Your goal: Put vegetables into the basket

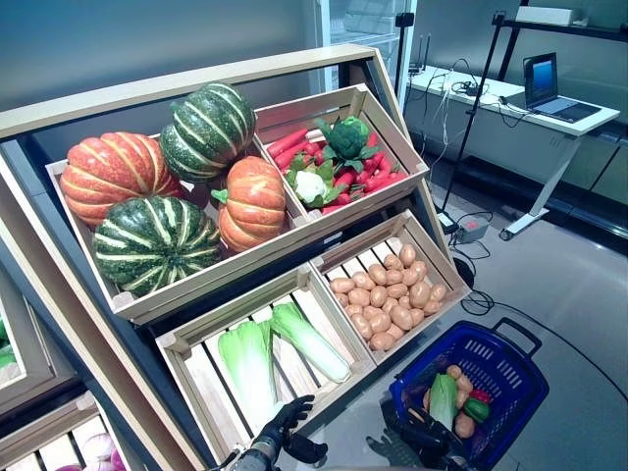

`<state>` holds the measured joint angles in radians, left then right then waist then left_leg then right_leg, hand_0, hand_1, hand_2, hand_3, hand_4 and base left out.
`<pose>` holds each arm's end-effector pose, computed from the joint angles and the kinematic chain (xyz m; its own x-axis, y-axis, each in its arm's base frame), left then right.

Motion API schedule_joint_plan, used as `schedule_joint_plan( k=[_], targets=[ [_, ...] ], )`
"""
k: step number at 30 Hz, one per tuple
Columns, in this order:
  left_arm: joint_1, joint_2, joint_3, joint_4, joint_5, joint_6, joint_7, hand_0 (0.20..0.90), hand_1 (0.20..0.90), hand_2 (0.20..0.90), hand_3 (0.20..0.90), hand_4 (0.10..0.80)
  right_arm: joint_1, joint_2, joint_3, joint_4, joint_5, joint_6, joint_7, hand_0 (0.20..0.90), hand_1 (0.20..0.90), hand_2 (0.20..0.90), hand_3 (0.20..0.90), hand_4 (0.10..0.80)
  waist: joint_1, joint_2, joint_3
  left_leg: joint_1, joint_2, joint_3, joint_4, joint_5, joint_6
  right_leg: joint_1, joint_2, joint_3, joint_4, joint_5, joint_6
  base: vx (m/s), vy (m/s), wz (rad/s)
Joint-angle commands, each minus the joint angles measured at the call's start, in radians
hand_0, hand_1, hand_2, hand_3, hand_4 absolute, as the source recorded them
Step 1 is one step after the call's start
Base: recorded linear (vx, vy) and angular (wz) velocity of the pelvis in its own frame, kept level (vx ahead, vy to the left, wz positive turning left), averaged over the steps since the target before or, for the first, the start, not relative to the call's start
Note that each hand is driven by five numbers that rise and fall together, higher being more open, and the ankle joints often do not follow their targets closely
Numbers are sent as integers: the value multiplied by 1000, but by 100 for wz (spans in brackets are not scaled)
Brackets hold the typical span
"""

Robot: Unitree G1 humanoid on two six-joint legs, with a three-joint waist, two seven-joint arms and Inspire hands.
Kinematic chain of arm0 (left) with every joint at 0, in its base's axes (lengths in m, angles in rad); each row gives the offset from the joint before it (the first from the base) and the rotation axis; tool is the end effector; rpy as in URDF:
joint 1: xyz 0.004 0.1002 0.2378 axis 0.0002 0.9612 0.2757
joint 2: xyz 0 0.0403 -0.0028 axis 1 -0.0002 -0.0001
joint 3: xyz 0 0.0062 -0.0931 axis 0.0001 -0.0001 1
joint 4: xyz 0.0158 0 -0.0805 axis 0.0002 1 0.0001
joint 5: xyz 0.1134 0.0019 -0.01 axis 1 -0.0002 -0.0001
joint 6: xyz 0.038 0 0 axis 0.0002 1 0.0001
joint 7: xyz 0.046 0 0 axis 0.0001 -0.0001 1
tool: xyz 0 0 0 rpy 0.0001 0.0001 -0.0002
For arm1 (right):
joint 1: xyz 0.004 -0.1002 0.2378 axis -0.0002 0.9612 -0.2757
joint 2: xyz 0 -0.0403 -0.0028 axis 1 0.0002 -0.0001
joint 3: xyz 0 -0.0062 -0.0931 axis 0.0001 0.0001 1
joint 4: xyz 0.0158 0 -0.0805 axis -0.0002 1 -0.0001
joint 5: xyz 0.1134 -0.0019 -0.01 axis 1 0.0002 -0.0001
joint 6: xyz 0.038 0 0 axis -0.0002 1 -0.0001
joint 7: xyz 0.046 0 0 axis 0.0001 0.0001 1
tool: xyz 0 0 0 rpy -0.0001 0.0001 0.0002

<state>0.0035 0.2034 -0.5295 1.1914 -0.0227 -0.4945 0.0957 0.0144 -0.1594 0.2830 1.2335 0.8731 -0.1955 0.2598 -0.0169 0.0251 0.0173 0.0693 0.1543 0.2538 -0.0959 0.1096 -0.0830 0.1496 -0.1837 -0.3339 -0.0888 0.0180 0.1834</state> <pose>0.0884 0.1705 -0.1139 0.7084 -0.1569 -0.6882 0.4209 0.8765 0.2334 0.0749 -0.1913 -0.1230 0.5719 0.0616 -0.8180 0.3858 0.8598 0.3345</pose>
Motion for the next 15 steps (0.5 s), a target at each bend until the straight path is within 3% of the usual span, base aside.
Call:
schedule_joint_plan(
  k=[1,5,11,15],
  targets=[
    [-114,-2,-8,-41,35,-197,118,900,900,900,900,800,-125,48,-25,28,6,-39,-16,900,900,900,900,800,13,-24,53,89,9,3,9,-97,-24,-9,-20,14,2,53,-17,32,17,0],
    [-129,40,30,-159,76,-262,294,900,900,900,900,800,-120,36,-18,7,12,-26,-37,900,900,900,900,800,19,-23,62,91,8,0,9,-97,-26,-5,-21,12,2,51,-21,0,0,0],
    [-173,92,144,-299,90,-214,532,900,900,900,900,800,-117,24,-44,-53,125,-29,-62,900,900,900,900,800,31,-26,82,86,9,-12,9,-85,-26,-2,-24,2,21,44,-32,0,0,0],
    [-197,84,204,-331,99,-180,641,900,900,900,900,800,-112,27,-51,-77,118,-65,-70,900,900,900,900,800,38,-30,94,80,5,-27,12,-81,-24,-14,-31,3,42,37,-37,0,0,0]
  ],
)
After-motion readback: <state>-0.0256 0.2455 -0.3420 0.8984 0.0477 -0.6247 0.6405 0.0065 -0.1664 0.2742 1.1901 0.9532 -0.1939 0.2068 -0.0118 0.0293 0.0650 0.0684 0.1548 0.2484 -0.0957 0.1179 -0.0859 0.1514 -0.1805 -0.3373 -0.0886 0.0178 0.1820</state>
